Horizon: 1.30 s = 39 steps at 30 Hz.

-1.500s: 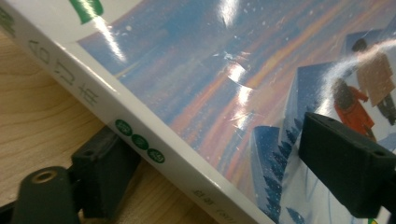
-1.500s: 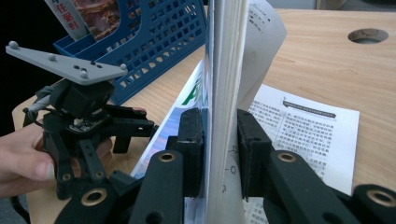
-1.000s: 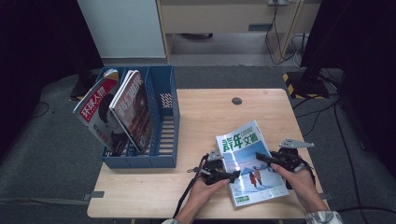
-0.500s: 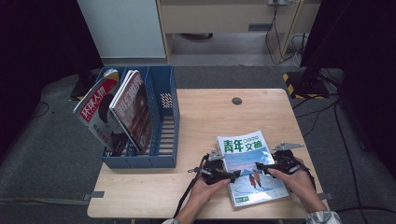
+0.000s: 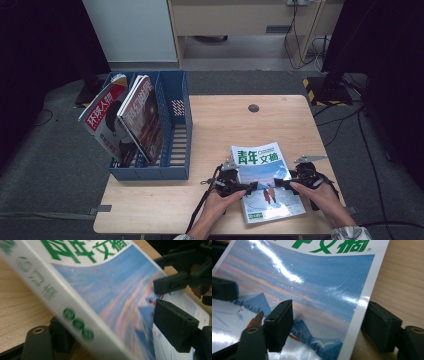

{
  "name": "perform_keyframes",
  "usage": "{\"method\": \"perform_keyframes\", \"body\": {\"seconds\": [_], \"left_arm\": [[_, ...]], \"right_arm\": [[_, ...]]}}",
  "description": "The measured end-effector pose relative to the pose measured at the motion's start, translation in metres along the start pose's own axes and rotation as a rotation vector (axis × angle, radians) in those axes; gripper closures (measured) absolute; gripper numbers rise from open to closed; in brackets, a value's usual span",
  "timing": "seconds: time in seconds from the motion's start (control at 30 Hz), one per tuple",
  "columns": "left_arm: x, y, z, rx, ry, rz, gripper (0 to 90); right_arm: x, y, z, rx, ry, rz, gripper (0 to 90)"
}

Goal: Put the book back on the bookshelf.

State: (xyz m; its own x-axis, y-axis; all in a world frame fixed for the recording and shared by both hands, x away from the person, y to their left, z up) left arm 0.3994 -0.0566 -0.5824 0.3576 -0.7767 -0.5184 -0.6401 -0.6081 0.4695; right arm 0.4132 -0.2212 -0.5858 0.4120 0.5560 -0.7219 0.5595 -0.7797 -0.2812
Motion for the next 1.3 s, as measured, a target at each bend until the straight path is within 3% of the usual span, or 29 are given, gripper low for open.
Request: {"method": "perform_keyframes", "body": {"seconds": [0.1, 0.3, 0.57, 0.67, 0.77, 0.93, 1.3], "left_arm": [[-0.005, -0.002, -0.004, -0.012, 0.009, -0.002, 22.6], [-0.012, -0.009, -0.009, -0.041, 0.004, -0.011, 22.8], [-0.019, -0.019, -0.014, -0.046, -0.006, -0.047, 22.6], [-0.020, -0.022, -0.015, -0.052, -0.001, -0.051, 22.4], [-0.021, -0.030, -0.019, -0.055, -0.007, -0.065, 22.4], [-0.021, -0.034, -0.024, -0.054, -0.003, -0.078, 22.4], [-0.023, -0.044, -0.033, -0.062, -0.015, -0.050, 23.2]], "right_arm": [[0.002, -0.010, 0.000, -0.016, -0.019, -0.046, 33.1], [0.006, -0.020, 0.001, -0.052, -0.024, -0.061, 33.2], [0.009, -0.032, 0.002, -0.103, -0.029, -0.089, 33.4], [0.010, -0.035, 0.003, -0.109, -0.031, -0.091, 33.4], [0.012, -0.038, 0.002, -0.157, -0.022, -0.083, 33.3], [0.013, -0.040, 0.001, -0.182, -0.019, -0.078, 33.3], [0.017, -0.046, -0.002, -0.240, 0.008, -0.067, 33.9]]}}
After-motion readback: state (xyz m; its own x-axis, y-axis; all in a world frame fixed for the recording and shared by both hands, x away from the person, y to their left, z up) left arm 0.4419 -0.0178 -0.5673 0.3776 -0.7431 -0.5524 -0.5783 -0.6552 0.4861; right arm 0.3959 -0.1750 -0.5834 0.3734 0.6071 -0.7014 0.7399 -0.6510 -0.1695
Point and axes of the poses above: each handheld gripper's, and its own axes: x roughly forward along the jaws, z roughly out of its underside, y roughly to its right, the point moved 9 cm from there along x, roughly forward along the jaws, and after that the axes turned 2 degrees about z, right-handed, at the moved point
